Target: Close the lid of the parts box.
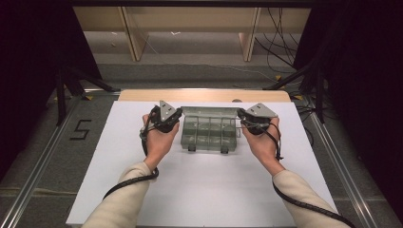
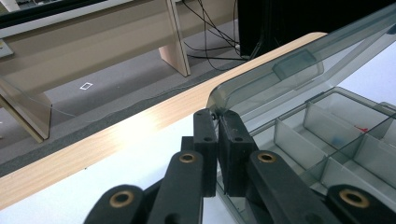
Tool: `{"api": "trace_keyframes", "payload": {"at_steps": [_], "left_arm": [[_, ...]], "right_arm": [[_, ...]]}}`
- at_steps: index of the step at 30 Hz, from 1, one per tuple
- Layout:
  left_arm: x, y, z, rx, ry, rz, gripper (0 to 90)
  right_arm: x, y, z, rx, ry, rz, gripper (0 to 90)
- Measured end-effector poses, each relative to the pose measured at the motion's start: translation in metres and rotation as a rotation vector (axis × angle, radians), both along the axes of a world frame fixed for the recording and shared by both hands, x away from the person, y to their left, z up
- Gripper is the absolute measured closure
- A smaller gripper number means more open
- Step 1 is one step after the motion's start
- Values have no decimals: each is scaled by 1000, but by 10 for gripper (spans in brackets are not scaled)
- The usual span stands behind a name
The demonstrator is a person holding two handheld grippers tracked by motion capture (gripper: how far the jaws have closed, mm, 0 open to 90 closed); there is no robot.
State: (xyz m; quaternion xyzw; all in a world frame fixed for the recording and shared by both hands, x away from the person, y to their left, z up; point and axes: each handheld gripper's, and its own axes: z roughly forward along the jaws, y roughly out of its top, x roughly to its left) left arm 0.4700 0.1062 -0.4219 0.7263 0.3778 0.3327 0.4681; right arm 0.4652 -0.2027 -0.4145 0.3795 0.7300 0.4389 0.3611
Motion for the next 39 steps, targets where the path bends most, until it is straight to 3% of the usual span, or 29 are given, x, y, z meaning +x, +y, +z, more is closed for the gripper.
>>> {"api": "trace_keyframes", "payload": {"at_steps": [5,8,15,24,31,35,37,39], "left_arm": [[0,0,0,-9,-2,-5,858],[0,1,-1,-25,-4,-7,843],[-2,6,1,7,-22,-26,774],[-18,15,-6,20,-8,-57,675],[-36,25,-13,-16,45,-60,528],[-41,29,-13,-29,106,-73,341],[-44,33,-10,-30,117,-68,318],[-45,38,-5,-21,104,-48,355]], "right_arm": [[-1,-1,-1,14,20,3,837],[-2,-1,-1,8,7,7,831],[-4,-6,-1,11,20,16,791],[-13,-11,-5,-5,32,43,716],[-22,-23,-9,16,76,63,603],[-25,-32,-10,41,105,77,501],[-26,-38,-7,68,141,80,473],[-26,-43,-3,77,138,74,460]]}}
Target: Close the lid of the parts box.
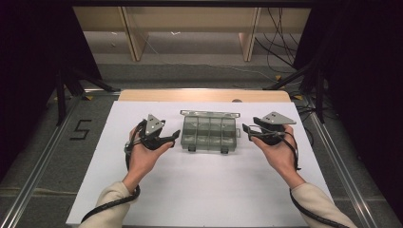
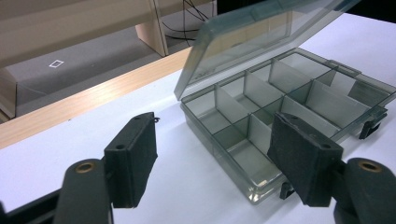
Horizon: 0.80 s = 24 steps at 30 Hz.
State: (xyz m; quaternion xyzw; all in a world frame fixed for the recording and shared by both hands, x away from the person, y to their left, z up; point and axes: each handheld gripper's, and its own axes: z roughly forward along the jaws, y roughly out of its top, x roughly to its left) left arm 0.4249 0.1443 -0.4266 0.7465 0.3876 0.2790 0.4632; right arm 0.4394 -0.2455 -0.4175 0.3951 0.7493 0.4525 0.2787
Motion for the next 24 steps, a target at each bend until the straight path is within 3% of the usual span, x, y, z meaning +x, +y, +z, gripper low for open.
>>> {"api": "trace_keyframes", "payload": {"at_steps": [1,3,5,8,9,12,15,17,24], "left_arm": [[0,3,3,0,-5,6,471],[1,7,9,1,-12,34,589],[2,8,17,15,-26,40,722],[7,6,24,-10,-29,35,861],[9,4,26,-23,-26,33,886],[19,-3,32,-46,-18,39,899],[29,-10,36,-66,-9,35,900],[33,-15,39,-103,-9,40,900],[39,-28,40,-99,0,21,900]], "right_arm": [[2,-4,3,-7,-11,-5,463],[2,-7,8,-10,12,-18,513],[5,-11,15,-16,3,-17,592],[9,-9,20,-12,-3,-11,729],[10,-8,23,-6,14,-4,776],[14,1,31,13,-13,-32,900],[18,11,38,17,-1,-18,900],[22,19,39,25,-5,-6,900],[23,31,35,18,-1,17,900]]}}
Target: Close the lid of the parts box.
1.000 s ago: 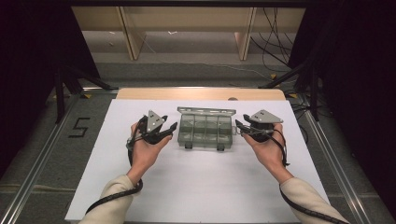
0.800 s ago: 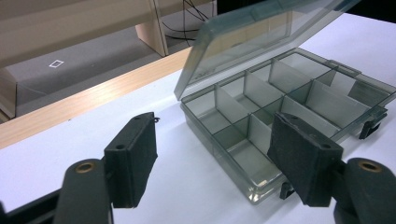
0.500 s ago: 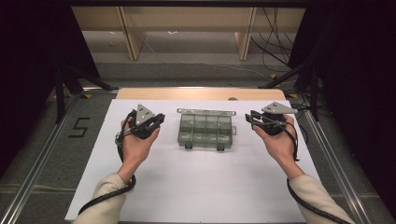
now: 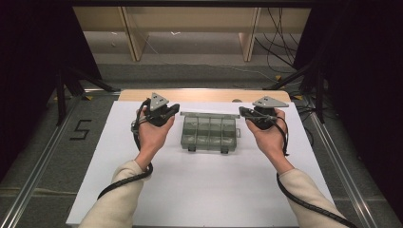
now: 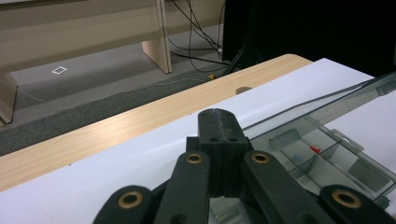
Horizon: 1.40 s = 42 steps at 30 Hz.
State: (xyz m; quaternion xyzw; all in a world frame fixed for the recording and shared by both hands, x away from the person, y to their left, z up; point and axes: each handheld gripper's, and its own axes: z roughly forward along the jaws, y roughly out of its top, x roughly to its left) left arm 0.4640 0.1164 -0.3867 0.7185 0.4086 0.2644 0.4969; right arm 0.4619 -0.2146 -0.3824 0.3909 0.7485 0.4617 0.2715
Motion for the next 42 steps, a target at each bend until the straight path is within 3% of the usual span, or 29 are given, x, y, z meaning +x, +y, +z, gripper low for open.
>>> {"api": "trace_keyframes", "payload": {"at_steps": [13,32,42], "left_arm": [[-6,-2,-8,9,5,-23,900],[-14,-5,-17,40,29,-66,900],[-19,-5,-22,57,44,-78,900]], "right_arm": [[-1,3,-4,-4,3,14,900],[-4,6,-12,-33,57,34,900],[-7,5,-18,-56,109,42,900]]}}
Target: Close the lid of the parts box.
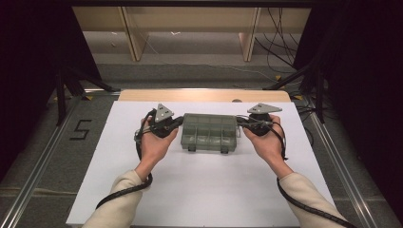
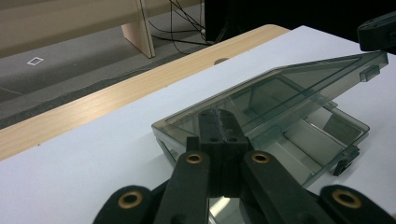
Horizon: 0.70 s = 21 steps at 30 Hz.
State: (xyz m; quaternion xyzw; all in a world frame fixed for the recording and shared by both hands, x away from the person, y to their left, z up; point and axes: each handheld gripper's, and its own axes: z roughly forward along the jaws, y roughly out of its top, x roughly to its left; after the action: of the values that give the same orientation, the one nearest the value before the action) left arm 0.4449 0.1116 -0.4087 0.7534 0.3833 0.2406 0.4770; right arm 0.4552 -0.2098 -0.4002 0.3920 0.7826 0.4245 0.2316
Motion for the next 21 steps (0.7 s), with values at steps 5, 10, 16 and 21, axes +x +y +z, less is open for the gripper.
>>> {"api": "trace_keyframes", "payload": {"at_steps": [5,10,16,21], "left_arm": [[-1,-1,-4,1,15,-1,900],[-1,-1,-6,14,22,-7,900],[-1,-2,-9,14,28,-3,900],[-1,-3,-10,16,33,-8,900]], "right_arm": [[-2,-1,-4,-12,12,6,900],[-2,-4,-7,-24,26,12,900],[-2,-5,-10,-28,33,15,900],[-3,-5,-11,-36,51,16,900]]}}
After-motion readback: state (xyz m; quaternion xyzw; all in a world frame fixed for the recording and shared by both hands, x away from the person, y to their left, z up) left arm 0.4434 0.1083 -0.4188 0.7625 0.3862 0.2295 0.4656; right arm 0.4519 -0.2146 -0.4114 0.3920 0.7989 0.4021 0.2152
